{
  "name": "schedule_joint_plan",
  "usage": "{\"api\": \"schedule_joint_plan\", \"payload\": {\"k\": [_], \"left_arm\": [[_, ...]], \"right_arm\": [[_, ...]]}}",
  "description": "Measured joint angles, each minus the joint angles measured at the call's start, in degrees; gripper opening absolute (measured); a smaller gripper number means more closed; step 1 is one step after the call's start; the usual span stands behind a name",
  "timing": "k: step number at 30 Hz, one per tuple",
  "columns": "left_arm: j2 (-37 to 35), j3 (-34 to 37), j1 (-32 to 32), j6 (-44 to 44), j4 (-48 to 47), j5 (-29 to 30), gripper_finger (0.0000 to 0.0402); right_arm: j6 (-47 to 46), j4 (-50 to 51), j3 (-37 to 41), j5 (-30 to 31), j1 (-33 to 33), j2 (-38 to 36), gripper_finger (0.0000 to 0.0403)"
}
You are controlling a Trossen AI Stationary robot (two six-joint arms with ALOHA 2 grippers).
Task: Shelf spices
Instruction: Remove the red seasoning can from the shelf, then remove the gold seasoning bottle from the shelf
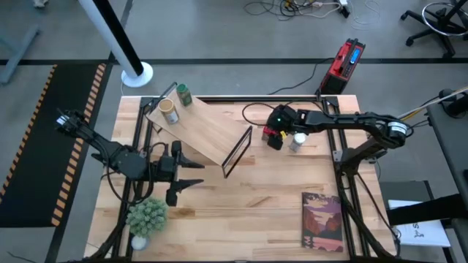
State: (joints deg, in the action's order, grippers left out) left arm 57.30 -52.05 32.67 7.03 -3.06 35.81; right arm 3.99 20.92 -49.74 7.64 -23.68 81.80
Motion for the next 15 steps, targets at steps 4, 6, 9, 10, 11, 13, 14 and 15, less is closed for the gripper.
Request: {"api": "schedule_joint_plan", "payload": {"k": [4,6,9,10,11,13,14,15], "left_arm": [[-0.24,-0.17,-0.02,-0.02,-1.73,11.5,0.0175],[-0.22,-0.91,-0.02,0.16,-4.87,16.79,0.017],[-0.22,-2.71,-0.02,0.8,-10.63,23.13,0.0165],[-0.2,-3.29,-0.02,0.93,-12.42,24.82,0.0163],[-0.2,-3.9,-0.03,0.96,-13.99,26.21,0.0161],[-0.17,-5.34,-0.23,0.97,-16.57,28.25,0.0158],[-0.17,-6.09,-0.36,0.98,-17.62,29.2,0.0156],[-0.17,-6.86,-0.52,1.01,-18.59,30.18,0.0155]], "right_arm": [[0.0,1.08,-1.97,-0.04,0.02,-4.28,0.0301],[0.06,1.12,-2.93,-0.02,0.02,-6.54,0.0303],[0.5,1.32,-4.37,-0.04,0.02,-9.81,0.0305],[0.53,1.32,-4.96,-0.03,0.02,-10.77,0.0304],[0.57,1.34,-5.56,-0.07,0.02,-11.71,0.0303],[0.96,1.45,-6.88,-0.15,0.09,-13.34,0.03],[1.32,1.38,-7.65,-0.34,0.15,-13.97,0.0298],[1.77,1.25,-8.48,-0.55,0.15,-14.55,0.0296]]}}
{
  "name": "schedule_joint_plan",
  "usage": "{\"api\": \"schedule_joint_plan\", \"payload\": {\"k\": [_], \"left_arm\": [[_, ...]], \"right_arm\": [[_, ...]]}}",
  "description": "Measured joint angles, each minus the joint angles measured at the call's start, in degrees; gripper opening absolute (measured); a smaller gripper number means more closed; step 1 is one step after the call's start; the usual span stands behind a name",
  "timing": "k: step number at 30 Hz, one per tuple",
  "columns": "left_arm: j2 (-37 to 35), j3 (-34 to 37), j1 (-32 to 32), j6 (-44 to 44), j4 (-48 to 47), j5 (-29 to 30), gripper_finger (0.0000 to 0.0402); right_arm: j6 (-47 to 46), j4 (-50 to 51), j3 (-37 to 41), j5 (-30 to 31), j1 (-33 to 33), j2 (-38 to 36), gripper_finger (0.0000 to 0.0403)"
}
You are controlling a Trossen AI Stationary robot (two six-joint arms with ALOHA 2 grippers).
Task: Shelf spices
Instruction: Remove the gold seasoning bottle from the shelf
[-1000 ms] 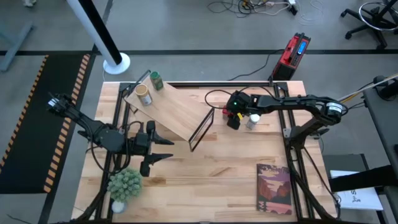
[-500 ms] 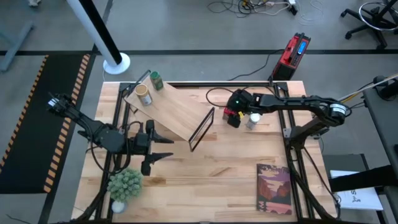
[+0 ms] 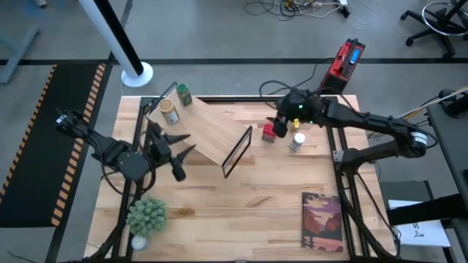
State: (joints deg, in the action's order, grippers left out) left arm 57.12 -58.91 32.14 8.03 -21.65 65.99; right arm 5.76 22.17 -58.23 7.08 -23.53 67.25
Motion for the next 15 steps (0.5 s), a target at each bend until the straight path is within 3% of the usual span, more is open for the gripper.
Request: {"api": "schedule_joint_plan", "payload": {"k": [4,7,12,15], "left_arm": [[0.0,-3.59,-1.02,1.39,-5.27,2.9,0.0149],[0.0,-7.58,-3.23,6.77,-14.27,2.54,0.0145],[0.44,-15.2,-9.63,20.69,-34.34,-4.06,0.0146],[1.27,-18.23,-14.02,24.37,-42.34,-8.22,0.0156]], "right_arm": [[2.22,-1.16,-4.59,-3.5,-0.02,-0.81,0.0288],[4.74,-1.6,-8.3,-6.03,0.02,-0.04,0.0286],[8.6,-3.44,-11.36,-6.07,-0.02,2.07,0.0292],[9.46,-5.41,-11.25,-6.11,-0.02,3.27,0.0293]]}}
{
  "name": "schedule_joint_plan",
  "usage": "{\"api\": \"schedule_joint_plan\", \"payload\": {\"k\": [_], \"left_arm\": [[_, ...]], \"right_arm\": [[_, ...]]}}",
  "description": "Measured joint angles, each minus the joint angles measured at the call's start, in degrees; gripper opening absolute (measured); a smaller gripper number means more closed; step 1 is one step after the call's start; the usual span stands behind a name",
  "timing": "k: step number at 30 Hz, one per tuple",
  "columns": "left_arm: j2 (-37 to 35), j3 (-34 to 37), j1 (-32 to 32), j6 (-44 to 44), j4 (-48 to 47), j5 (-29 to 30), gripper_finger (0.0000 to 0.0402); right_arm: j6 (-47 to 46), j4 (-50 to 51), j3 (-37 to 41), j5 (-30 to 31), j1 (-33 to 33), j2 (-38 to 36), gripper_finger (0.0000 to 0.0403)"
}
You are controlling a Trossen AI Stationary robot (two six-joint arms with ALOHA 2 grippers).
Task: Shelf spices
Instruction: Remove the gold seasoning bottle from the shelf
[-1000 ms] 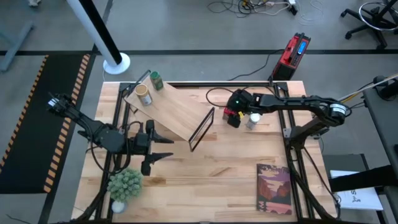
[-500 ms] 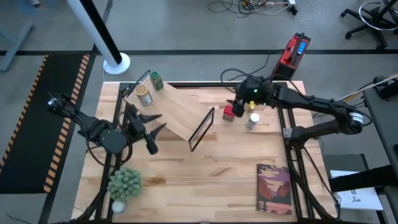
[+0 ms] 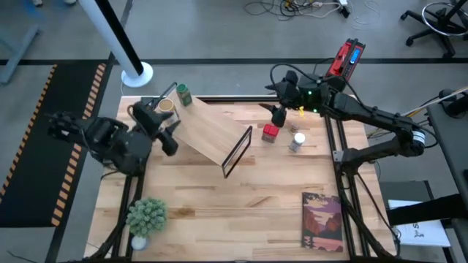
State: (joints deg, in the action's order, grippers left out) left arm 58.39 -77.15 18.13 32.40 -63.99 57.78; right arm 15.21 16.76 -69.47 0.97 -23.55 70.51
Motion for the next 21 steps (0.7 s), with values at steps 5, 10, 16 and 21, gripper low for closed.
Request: {"api": "schedule_joint_plan", "payload": {"k": [5,10,16,21], "left_arm": [[0.75,-3.17,-7.36,-0.51,-4.17,-6.28,0.0177],[1.29,-4.78,-16.78,-4.25,-5.59,-15.11,0.019],[3.03,-3.86,-26.32,-8.44,-6.57,-22.01,0.0222],[6.06,-3.78,-31.06,-11.75,-7.66,-23.47,0.0254]], "right_arm": [[0.45,0.04,0.21,0.02,0.0,2.91,0.0285],[0.96,-0.27,0.24,0.02,-0.02,4.95,0.0278],[1.36,-0.17,0.24,-0.01,0.0,4.96,0.028],[0.88,0.28,0.35,-1.46,0.04,3.52,0.0287]]}}
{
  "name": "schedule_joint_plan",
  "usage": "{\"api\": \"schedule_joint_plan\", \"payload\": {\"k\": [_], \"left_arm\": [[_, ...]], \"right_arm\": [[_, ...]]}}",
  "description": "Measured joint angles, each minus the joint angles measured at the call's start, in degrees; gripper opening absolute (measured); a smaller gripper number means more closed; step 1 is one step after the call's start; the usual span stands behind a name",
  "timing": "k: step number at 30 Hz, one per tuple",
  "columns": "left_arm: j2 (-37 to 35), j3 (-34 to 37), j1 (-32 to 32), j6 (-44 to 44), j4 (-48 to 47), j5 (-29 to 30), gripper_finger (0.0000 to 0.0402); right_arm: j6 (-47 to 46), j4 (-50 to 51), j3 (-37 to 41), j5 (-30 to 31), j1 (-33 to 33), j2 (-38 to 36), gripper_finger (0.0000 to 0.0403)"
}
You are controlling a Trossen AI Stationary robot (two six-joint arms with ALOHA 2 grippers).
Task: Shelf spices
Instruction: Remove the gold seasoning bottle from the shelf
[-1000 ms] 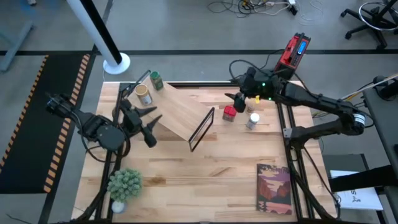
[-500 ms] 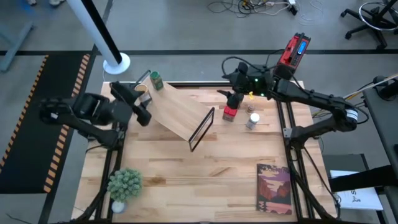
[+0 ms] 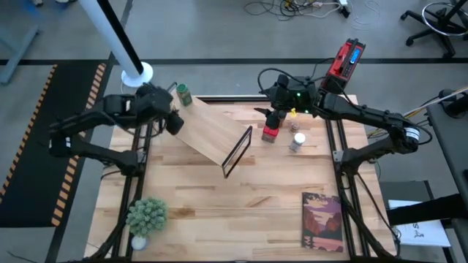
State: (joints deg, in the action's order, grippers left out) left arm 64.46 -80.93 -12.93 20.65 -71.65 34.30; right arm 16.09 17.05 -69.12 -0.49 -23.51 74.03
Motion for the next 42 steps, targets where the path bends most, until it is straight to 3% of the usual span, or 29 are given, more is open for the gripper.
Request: {"api": "schedule_joint_plan", "payload": {"k": [6,14,25,30,42], "left_arm": [[3.87,0.0,-3.93,-1.96,-0.26,-3.86,0.0286],[7.69,0.02,-5.96,-3.75,-2.53,-4.03,0.0322],[10.86,-0.08,-7.91,-2.13,-7.81,-2.14,0.0349],[11.05,-2.9,-7.95,-2.07,-8.18,-5.56,0.035],[11.18,-12.09,-11.12,-1.83,-14.13,-6.41,0.0358]], "right_arm": [[-0.35,1.28,0.02,0.0,0.0,-0.54,0.0284],[-0.65,1.76,0.04,-4.43,0.0,-0.45,0.0268],[-1.09,1.52,0.04,-4.67,0.0,-0.45,0.0261],[-1.07,1.5,0.04,-4.66,0.0,-0.45,0.0266],[-0.66,0.86,0.04,-6.34,0.0,-0.45,0.0252]]}}
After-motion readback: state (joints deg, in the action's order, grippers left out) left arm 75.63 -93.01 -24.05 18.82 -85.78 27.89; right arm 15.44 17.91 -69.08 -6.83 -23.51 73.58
